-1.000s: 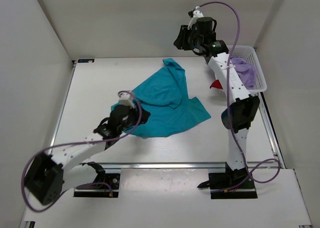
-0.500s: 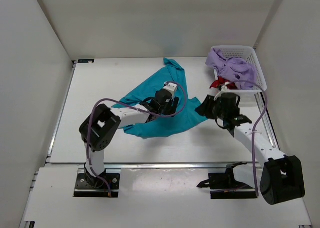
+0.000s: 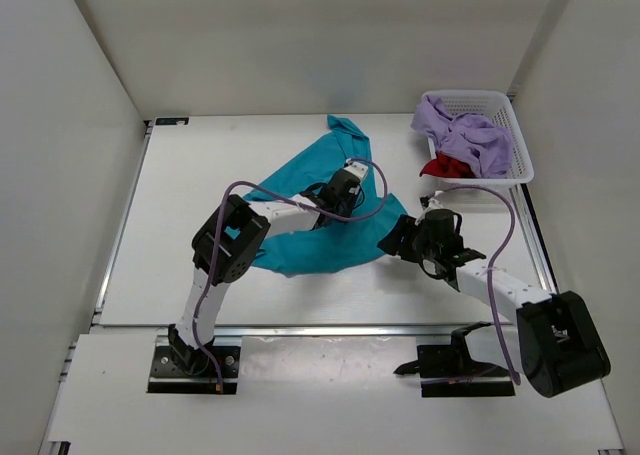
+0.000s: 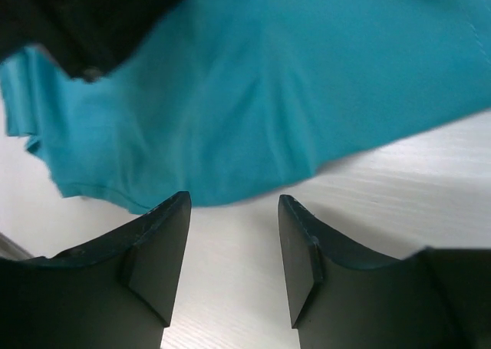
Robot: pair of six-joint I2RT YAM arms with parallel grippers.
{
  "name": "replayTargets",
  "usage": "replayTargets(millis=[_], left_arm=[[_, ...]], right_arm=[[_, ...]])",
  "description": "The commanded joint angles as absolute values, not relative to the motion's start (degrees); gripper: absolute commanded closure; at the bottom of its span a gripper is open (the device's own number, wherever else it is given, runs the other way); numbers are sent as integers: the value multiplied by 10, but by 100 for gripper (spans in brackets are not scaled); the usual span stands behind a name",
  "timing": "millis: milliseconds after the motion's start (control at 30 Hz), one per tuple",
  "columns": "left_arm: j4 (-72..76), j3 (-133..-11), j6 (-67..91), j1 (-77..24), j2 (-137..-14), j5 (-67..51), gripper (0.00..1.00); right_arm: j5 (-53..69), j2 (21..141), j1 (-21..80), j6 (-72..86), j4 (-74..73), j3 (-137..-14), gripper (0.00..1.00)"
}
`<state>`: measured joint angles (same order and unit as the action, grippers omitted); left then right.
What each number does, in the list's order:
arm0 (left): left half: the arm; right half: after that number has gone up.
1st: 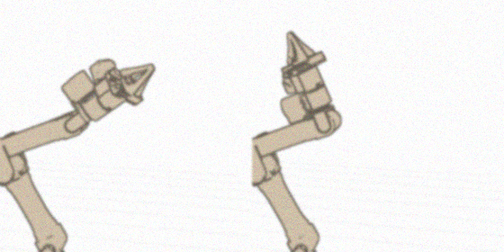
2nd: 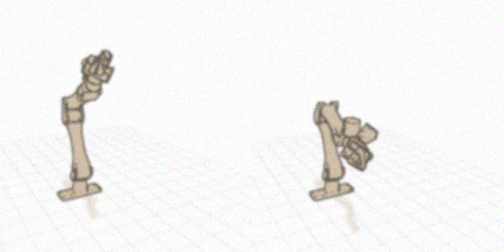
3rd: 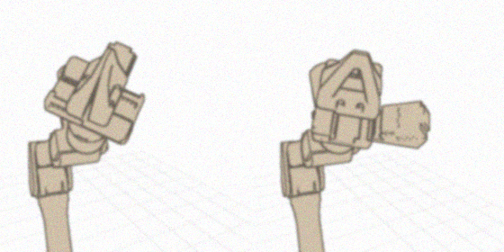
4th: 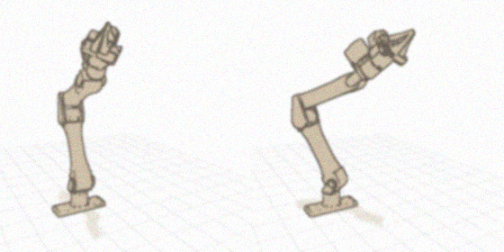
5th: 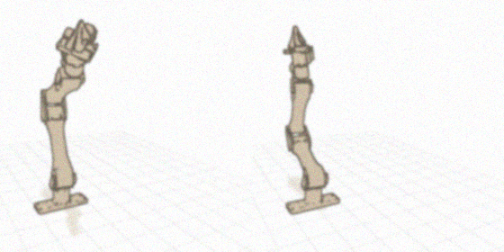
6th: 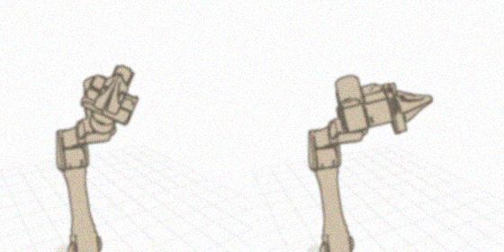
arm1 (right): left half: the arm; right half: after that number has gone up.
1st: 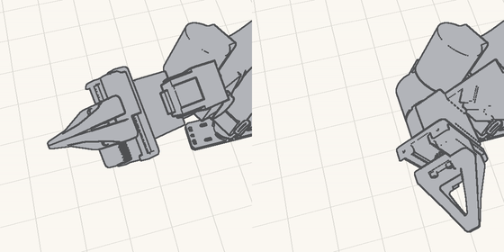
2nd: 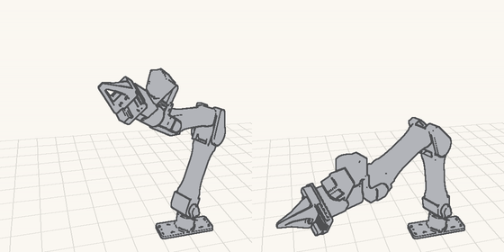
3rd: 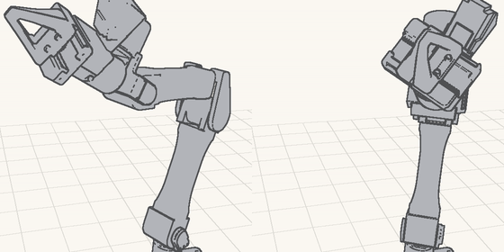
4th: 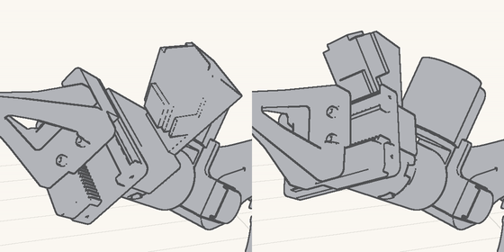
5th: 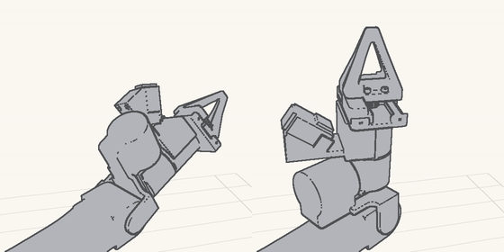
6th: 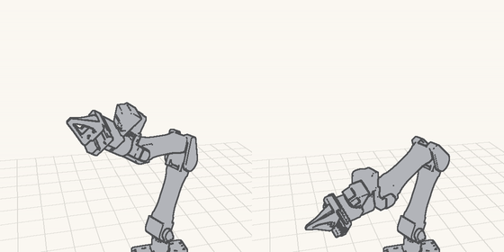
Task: Fold and stack the t-shirts
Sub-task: Flatten out the tshirt
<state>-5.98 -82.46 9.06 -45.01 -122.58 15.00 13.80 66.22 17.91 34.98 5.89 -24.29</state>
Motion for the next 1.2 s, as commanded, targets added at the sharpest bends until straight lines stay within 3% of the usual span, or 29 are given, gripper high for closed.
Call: replayTargets(millis=[0,133,267,333,400,467,700,900,1167], left_arm=[[-67,-861,84,-441,-1215,176,62],[-82,-882,105,-424,-1212,167,86],[-57,-846,127,-408,-1173,150,94],[-47,-829,133,-400,-1135,142,97],[-47,-812,149,-386,-1105,130,100],[-36,-786,164,-371,-1053,120,100],[-25,-685,231,-288,-872,50,100],[-54,-649,271,-218,-729,-16,100],[-119,-680,305,-39,-573,-118,99]], right_arm=[[113,701,171,368,101,-235,53],[85,732,169,379,112,-231,52],[85,793,150,394,138,-250,52],[107,833,135,398,164,-261,67],[117,839,127,404,198,-267,92],[124,831,127,402,200,-279,100],[32,641,191,349,77,-317,100],[19,506,207,309,-64,-430,100],[82,538,209,231,-261,-732,100]])
